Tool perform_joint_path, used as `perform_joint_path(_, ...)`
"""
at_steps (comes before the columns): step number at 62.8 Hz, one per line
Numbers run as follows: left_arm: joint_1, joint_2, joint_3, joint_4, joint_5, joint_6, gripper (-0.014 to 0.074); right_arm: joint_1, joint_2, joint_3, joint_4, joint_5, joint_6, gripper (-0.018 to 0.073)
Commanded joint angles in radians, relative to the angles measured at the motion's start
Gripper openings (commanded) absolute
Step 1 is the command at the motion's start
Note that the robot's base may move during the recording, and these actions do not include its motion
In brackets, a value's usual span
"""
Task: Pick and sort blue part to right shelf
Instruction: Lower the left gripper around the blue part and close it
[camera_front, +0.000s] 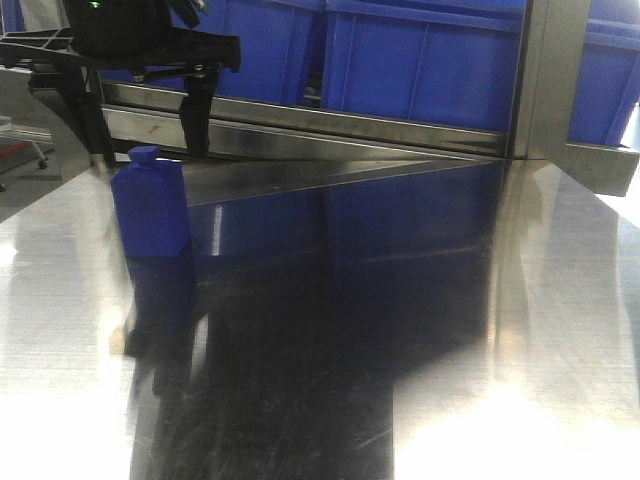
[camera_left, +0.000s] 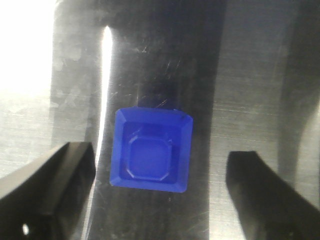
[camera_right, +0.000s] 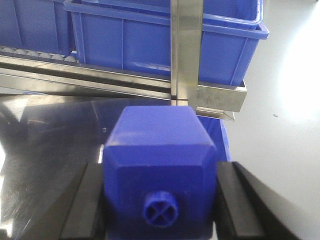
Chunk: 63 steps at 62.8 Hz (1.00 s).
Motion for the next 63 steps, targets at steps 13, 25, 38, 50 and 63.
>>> perform_joint_path(13, 0.024, -0.032, -0.034, 0.015, -0.019, -0.004, 0.0619, -0.005, 0.003, -0.029, -0.006, -0.087, -0.009, 0.0358)
perform_joint_path(25, 0.026, -0.007, -0.034, 0.009, -0.026, -0.004, 0.0618, -0.005, 0.003, -0.029, -0.006, -0.087, -0.009, 0.0358)
perform_joint_path(38, 0.026, 0.019, -0.034, -0.027, -0.028, -0.004, 0.0615, -0.005, 0.003, -0.029, -0.006, -0.087, -0.009, 0.0358)
perform_joint_path(50, 0.031, 0.021, -0.034, -0.027, -0.026, 0.017, 0.0564, -0.005, 0.003, -0.029, -0.006, -0.087, -0.009, 0.0358)
perform_joint_path(63, 0.033, 0.025, -0.034, -0.025, -0.018, 0.021, 0.0513, -0.005, 0.003, -0.029, -0.006, -0.087, -0.009, 0.0358)
